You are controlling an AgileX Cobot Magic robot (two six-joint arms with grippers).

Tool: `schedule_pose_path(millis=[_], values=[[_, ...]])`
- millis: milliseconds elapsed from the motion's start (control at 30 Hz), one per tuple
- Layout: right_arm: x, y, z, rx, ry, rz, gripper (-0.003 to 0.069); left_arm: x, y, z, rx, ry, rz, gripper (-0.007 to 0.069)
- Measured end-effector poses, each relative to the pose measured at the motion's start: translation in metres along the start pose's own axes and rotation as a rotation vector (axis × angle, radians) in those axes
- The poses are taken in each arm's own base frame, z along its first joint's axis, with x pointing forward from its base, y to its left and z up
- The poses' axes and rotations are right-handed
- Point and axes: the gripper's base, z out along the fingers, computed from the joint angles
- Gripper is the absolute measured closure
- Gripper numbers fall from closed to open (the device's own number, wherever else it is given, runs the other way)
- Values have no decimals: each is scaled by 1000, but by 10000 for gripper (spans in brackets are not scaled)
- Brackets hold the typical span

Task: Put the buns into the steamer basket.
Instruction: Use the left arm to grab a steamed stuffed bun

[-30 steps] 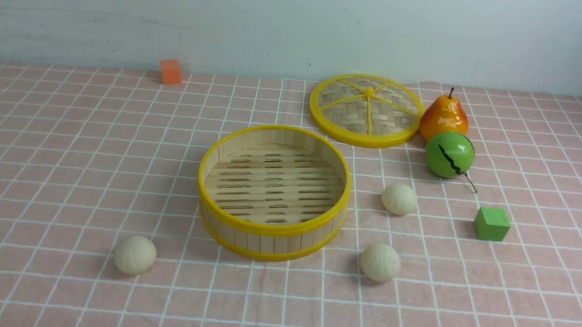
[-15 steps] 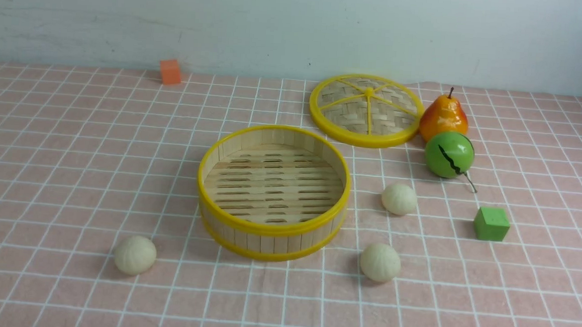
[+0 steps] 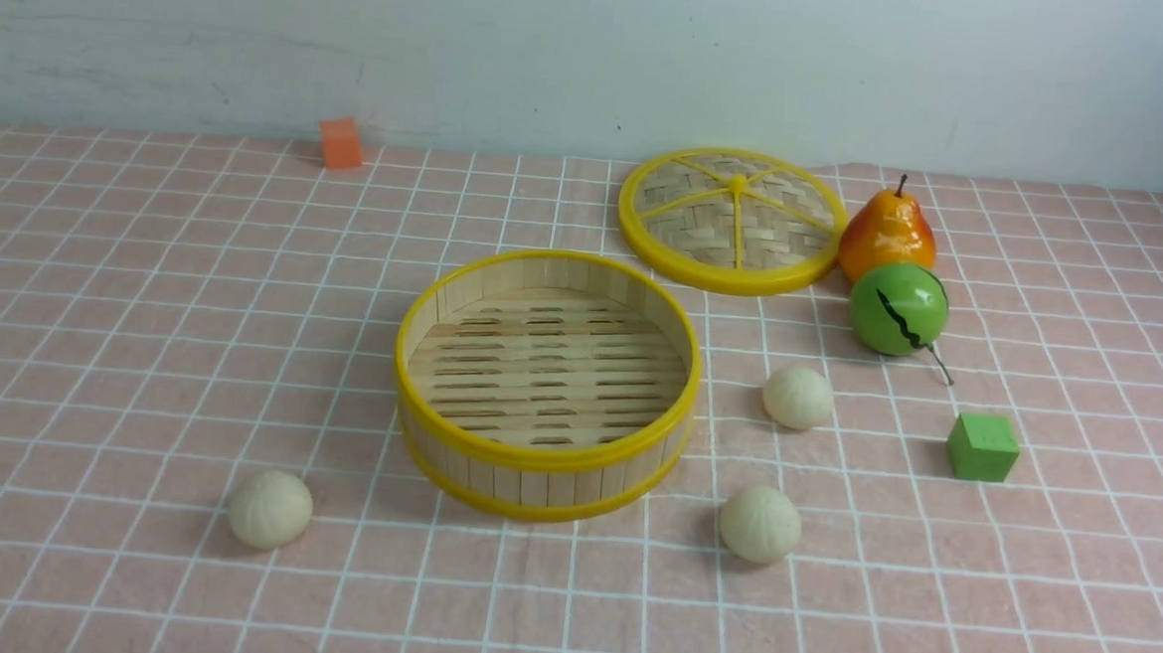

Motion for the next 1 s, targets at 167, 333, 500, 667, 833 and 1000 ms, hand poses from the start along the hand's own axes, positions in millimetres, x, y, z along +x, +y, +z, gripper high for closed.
schedule_pose_path(millis=[167, 333, 500, 667, 833, 1000], values=[[-1, 0, 0, 1, -14, -7, 420, -3, -3, 0, 32, -33, -74, 388], [-15, 2, 0, -24, -191, -7, 420, -18, -4, -2, 65, -195, -163, 388], [-41, 6, -10, -66, -495, -6, 420, -37, -2, -8, 71, -409, -207, 388], [-59, 8, -23, -119, -736, 43, 420, -49, 0, -14, 91, -560, -309, 388], [-64, 9, -23, -136, -775, 74, 422, -64, 4, -26, 166, -769, -524, 407], [-102, 15, -15, -128, -711, 82, 586, -117, -7, -31, 172, -740, -462, 545]])
